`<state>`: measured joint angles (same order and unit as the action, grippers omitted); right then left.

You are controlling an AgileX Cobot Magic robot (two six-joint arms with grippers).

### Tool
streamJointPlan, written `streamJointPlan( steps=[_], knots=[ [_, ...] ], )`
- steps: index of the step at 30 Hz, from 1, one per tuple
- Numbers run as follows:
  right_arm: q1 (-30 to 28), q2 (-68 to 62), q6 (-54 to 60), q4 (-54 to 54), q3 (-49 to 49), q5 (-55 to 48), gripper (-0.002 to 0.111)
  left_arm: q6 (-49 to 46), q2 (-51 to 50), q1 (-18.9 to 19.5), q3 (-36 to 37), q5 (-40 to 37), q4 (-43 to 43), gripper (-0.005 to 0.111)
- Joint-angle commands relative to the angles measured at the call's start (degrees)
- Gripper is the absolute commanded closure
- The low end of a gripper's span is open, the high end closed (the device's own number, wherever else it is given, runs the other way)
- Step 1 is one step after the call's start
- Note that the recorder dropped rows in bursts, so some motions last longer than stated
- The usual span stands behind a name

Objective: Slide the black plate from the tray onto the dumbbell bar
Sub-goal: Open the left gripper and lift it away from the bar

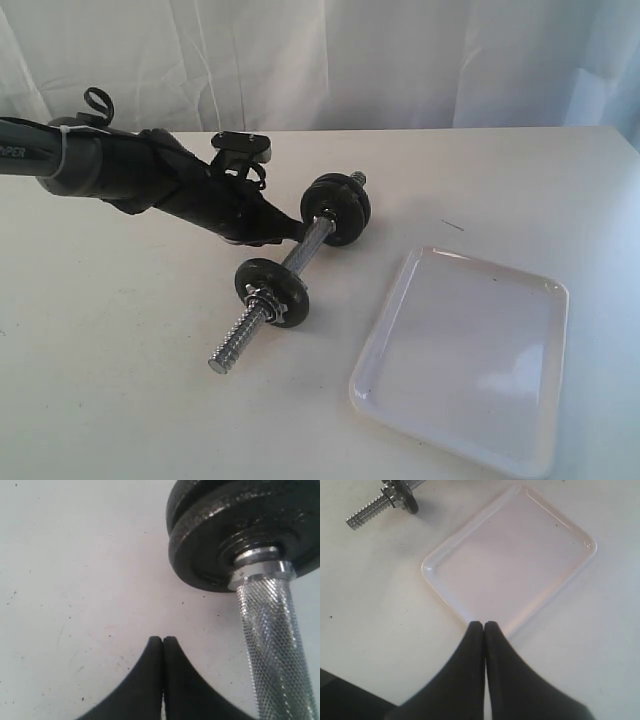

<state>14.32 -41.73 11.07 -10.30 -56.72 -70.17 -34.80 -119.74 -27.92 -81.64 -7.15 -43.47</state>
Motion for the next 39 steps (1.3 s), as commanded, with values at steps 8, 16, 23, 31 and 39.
streamJointPlan(
  steps=[8, 16, 23, 31, 39],
  knots=[
    [-0.11, 0.28, 1.23, 0.27, 0.11, 3.07, 0.108, -0.52, 7.98, 2.11, 0.28, 8.64, 2.48, 0.107],
    [-0.11, 0.28, 4.1, 0.78, 9.03, 22.22, 0.108, -3.91, 27.38, 1.32, 6.26, 9.0, 2.0, 0.107],
    [-0.11, 0.28, 3.06, 1.28, 20.31, 32.53, 0.108, -3.39, 51.98, 1.19, 34.36, 9.24, 2.0, 0.107],
    [-0.11, 0.28, 3.06, 1.28, 20.31, 32.53, 0.108, -2.93, 67.24, 1.19, 45.7, 8.49, 1.63, 0.107],
    [-0.11, 0.28, 3.06, 1.28, 20.31, 32.53, 0.108, -7.15, 67.81, 1.31, 45.7, 9.07, 4.23, 0.107]
  ],
)
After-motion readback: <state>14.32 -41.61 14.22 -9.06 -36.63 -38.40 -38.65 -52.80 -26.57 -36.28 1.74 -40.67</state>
